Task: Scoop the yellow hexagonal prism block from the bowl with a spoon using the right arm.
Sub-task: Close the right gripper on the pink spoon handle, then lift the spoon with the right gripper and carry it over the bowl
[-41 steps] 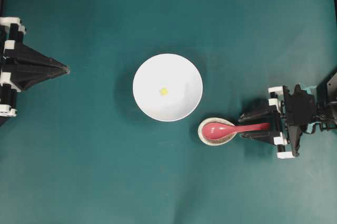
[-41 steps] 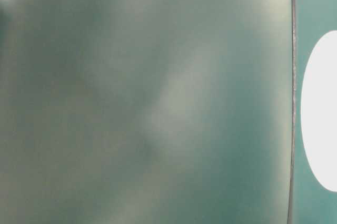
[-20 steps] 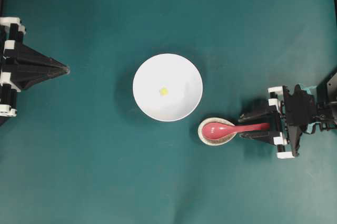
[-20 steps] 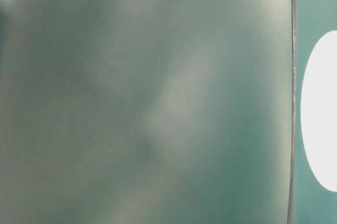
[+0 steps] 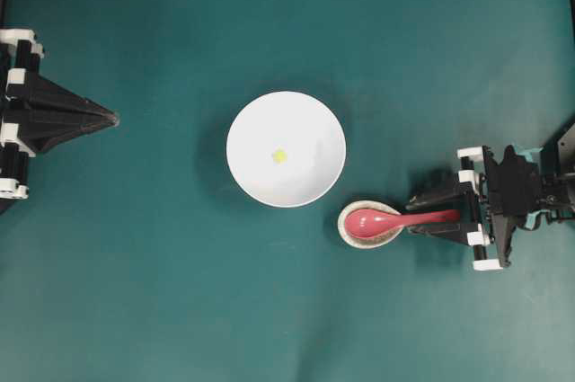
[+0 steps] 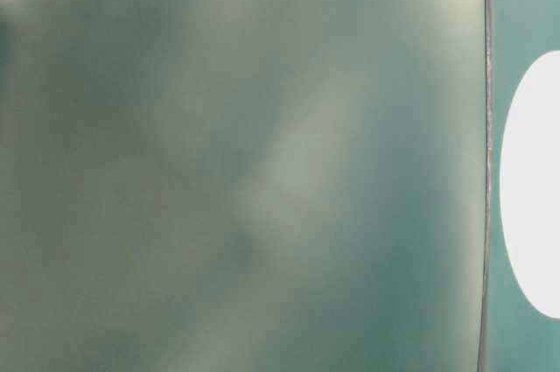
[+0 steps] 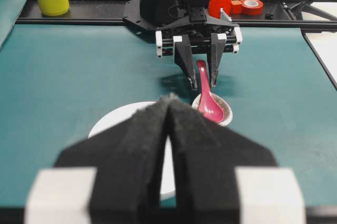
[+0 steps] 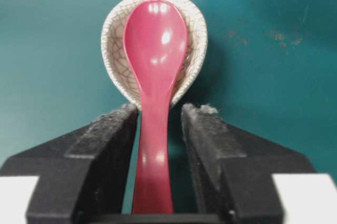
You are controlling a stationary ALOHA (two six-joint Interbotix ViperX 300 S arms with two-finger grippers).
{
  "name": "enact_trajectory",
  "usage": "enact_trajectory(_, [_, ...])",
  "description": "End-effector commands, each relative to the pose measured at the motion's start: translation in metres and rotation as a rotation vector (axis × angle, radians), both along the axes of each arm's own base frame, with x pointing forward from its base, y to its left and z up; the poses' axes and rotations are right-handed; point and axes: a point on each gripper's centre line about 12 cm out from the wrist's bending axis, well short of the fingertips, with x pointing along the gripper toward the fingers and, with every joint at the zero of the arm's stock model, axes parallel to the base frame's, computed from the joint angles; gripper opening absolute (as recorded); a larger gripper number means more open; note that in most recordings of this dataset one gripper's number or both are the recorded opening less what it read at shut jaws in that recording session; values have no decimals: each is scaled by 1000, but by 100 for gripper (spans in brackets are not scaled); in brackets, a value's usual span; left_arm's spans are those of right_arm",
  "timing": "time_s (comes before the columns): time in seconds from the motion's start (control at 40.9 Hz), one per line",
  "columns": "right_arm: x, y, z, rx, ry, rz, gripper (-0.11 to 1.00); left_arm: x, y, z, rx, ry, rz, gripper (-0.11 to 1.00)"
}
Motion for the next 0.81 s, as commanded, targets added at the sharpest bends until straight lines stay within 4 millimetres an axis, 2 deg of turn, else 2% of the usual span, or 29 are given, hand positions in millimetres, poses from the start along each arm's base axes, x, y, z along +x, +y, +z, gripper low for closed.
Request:
enact_trajectory(0.0, [3,2,6,8,-34,5,43,2,0,4,3,-14,-1,-1])
enact_trajectory(0.122, [3,2,6,8,-34,6,36,2,0,4,3,-14,1,-1])
enact_trajectory(0.269, [4,3,8,12,-44,6,23,2,0,4,3,-15,1,-1])
enact_trajectory(0.783, [9,7,45,72,-106,14,23,2,0,4,3,-14,1,-1])
